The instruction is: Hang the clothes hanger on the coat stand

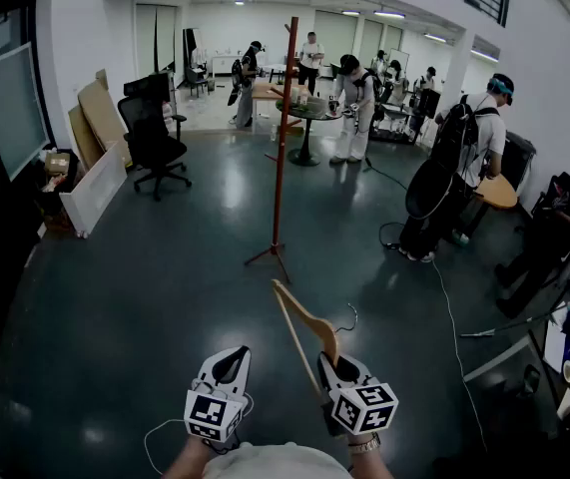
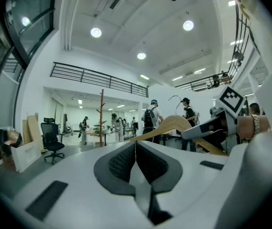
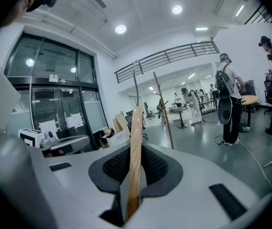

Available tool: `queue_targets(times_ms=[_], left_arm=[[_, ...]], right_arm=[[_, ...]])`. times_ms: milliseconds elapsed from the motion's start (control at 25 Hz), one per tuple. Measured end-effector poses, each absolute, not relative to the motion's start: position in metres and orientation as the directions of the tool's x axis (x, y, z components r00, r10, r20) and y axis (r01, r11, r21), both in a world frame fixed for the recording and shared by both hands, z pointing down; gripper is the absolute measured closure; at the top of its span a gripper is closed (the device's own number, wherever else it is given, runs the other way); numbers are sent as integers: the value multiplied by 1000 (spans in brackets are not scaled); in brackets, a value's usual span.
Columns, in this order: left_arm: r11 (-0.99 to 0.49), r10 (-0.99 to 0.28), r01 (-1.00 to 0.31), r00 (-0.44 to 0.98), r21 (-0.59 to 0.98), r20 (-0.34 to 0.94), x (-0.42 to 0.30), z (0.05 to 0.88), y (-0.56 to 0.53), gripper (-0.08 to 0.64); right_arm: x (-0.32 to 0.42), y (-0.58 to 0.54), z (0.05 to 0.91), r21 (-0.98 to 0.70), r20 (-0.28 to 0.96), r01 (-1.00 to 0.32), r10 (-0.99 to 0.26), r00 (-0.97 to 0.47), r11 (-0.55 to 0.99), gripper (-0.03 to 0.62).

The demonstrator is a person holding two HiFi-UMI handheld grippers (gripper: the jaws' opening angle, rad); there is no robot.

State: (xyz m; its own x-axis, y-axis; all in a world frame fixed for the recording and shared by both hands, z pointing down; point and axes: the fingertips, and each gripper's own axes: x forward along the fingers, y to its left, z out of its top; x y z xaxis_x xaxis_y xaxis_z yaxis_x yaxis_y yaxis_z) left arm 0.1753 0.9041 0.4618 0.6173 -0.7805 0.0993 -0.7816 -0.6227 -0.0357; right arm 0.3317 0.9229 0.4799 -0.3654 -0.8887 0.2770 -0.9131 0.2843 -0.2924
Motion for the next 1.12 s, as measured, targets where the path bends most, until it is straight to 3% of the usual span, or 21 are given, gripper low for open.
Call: queue_targets(times_ms=[520, 1120], left_arm=[[-498, -865, -867, 498, 25, 66, 192, 468, 927, 546], [-516, -855, -856, 517, 29, 44, 192, 477, 871, 546]], right_arm=[[374, 939, 497, -252, 337, -915, -858, -388, 315, 523], [369, 877, 500, -184, 364, -924, -851, -380, 334, 523]])
